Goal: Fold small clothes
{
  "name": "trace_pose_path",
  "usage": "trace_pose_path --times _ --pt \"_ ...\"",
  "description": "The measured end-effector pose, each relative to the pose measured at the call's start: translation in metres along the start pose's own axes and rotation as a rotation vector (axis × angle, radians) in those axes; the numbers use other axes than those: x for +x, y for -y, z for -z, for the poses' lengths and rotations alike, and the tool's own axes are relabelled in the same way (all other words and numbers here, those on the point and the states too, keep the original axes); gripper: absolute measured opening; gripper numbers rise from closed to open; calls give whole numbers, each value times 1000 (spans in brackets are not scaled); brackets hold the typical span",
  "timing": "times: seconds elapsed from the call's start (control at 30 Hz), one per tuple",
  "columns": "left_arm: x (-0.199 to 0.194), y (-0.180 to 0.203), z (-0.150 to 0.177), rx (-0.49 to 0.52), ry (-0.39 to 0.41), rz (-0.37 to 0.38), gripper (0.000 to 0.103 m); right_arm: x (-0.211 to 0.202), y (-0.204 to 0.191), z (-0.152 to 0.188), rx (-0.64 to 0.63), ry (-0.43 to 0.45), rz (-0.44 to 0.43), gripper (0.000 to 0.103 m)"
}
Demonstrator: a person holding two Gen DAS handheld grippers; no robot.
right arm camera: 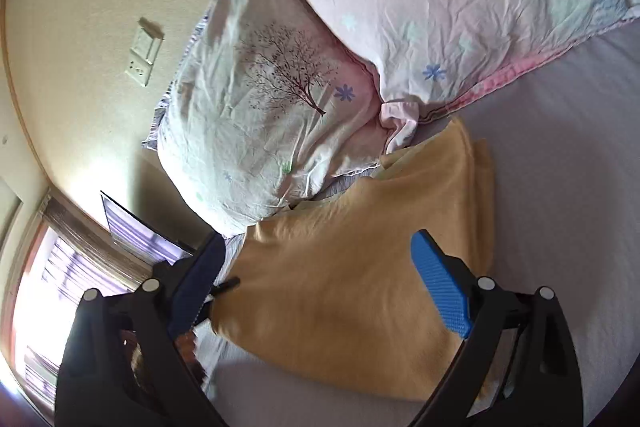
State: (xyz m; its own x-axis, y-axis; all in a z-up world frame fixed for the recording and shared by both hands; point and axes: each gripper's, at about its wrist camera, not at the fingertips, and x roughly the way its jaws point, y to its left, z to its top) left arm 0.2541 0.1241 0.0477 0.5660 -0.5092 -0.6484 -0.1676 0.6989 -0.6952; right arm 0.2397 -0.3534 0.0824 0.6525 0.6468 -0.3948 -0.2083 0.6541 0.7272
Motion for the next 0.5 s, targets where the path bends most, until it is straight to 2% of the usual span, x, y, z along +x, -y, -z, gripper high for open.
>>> trace_pose_path --times 0.1,0.23,0.3,0.43,0.47,0.5 --pt "-3 51 3 56 13 51 11 -22 10 7 3 48 10 95" --pt "19 142 24 182 9 130 11 -47 32 17 55 90 5 95" --pt "54 190 52 254 -43 157 11 -56 42 21 72 102 16 95" --pt "133 239 110 375 -170 107 11 -68 63 25 116 112 45 95" --pt "157 246 128 405 -237 102 11 -69 65 25 121 111 52 95" --pt "176 251 141 416 -321 149 11 -70 67 25 125 109 60 95"
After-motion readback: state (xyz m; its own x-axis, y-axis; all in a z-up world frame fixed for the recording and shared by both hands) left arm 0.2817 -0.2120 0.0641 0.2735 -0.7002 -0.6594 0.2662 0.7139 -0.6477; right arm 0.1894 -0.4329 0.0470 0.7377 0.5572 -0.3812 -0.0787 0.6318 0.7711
